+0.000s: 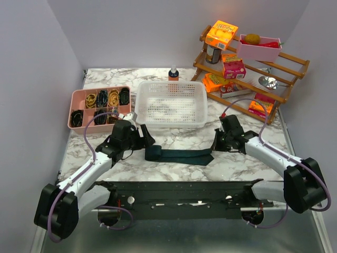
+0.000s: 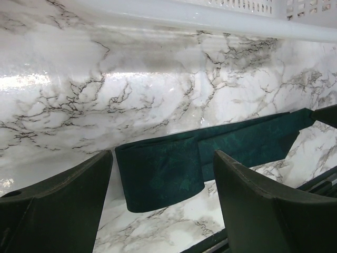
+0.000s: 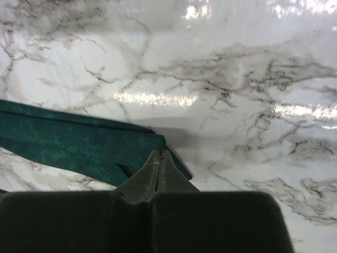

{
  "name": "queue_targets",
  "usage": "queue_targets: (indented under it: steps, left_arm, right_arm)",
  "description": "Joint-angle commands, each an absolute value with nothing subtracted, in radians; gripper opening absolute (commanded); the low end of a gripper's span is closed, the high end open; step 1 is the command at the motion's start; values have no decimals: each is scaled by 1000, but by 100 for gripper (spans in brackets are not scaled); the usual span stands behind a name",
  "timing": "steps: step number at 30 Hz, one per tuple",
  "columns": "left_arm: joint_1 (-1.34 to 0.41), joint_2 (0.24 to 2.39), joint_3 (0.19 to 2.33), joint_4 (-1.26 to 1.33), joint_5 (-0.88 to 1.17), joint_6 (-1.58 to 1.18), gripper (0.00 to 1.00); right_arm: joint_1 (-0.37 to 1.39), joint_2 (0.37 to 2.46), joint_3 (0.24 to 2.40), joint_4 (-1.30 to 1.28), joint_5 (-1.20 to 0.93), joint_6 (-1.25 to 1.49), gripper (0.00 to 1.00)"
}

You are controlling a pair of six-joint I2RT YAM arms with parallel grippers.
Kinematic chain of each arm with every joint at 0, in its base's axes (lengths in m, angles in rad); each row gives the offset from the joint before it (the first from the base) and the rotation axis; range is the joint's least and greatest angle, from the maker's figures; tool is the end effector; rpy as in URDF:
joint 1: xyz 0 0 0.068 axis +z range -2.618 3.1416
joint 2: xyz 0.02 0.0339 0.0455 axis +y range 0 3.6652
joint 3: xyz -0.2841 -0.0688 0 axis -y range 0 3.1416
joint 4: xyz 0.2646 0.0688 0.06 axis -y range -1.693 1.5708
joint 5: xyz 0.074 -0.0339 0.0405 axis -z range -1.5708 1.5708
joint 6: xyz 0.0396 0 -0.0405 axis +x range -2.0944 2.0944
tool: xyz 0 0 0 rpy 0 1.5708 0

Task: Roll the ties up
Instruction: Roll the tie at the center of the board.

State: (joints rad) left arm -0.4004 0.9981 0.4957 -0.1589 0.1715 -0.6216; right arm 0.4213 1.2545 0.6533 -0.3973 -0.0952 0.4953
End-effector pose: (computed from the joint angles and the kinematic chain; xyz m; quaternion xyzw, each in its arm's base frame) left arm 0.1963 -0.0904 0.2080 -0.0614 0.8938 -0.2811 0.3441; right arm 0.2222 0.1037 0.1880 0.0220 0.9581 0.1657 0.2326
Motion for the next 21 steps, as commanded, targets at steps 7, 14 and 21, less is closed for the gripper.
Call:
queue_targets:
  steps: [7, 14, 21]
  left_arm:
    - [-396, 1014, 499, -147, 144, -604, 87]
    - [-396, 1012, 506, -163, 132, -603, 87]
    - [-396, 1014, 500, -161, 136, -610, 87]
  right_arm:
    - [416, 1186, 569, -451, -146, 515, 2]
    - [416, 1138, 571, -456, -172, 509, 68]
    - [419, 1058, 666, -488, -106, 443, 95]
